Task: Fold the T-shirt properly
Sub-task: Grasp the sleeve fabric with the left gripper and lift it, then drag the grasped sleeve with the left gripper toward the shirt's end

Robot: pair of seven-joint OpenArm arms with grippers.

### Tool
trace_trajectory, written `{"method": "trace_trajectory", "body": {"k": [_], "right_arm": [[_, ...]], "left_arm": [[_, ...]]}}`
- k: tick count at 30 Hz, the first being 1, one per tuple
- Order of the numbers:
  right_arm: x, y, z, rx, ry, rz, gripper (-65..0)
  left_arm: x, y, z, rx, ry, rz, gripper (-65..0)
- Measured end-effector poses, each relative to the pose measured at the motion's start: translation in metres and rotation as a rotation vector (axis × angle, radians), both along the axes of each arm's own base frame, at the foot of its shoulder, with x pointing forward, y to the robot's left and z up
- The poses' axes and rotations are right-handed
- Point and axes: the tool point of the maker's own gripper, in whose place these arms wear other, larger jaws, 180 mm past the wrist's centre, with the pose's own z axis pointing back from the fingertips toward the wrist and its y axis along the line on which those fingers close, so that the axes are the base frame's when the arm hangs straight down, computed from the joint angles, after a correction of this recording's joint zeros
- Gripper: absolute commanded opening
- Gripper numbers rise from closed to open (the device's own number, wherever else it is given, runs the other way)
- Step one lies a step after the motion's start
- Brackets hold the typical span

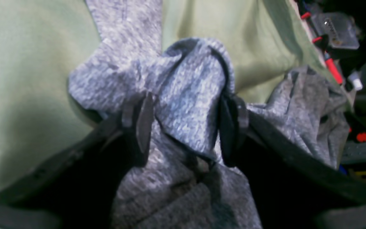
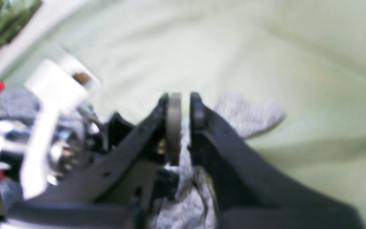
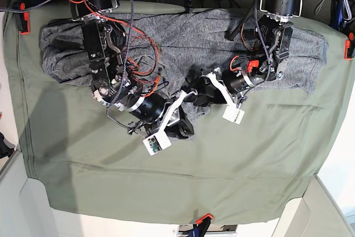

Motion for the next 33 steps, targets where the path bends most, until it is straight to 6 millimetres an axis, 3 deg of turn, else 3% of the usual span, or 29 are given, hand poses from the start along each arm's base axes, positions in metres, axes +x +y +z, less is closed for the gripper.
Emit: {"method": "trace_trajectory", "body": {"k": [4,9,12,15,19,23,28,33], "right_arm": [[0.001,0.0,0.035,0.026,-0.094,-0.002,-37.3],[0.005,-0.009,0.06,0.035,-0.16,-0.027,-34.8],[0.017,-0.034,0.058,0.001,-0.158,-0.113,-34.8],[0.029,-0.071,0.049,-0.034,-0.117,-0.214,-34.8],[0.038,-0.117,0.038,-0.041,-0.065,-0.333,-34.8],[0.041,-0.147,0.042,0.048,-0.035,-0.413,-34.8],[0.041,-0.181,0.038,0.041,-0.019,-0.476,-34.8],[0.039,-0.196,0.032,-0.003,0.004,-0.486,-34.9]], "left_arm": [[-0.001,0.001,-0.002,0.016,-0.016,0.003,-32.6],[-0.002,0.002,-0.003,0.015,-0.017,0.005,-32.6],[-0.001,0.005,-0.001,0.023,-0.023,0.005,-32.6],[0.0,0.021,0.009,0.082,-0.051,-0.008,-32.6],[0.013,0.032,0.047,0.127,-0.169,-0.025,-31.8],[0.015,0.023,0.062,0.144,-0.225,-0.049,-24.5],[0.02,0.03,0.06,0.226,-0.287,-0.038,-24.4],[0.041,0.031,0.065,0.293,-0.372,-0.022,-24.4]]}}
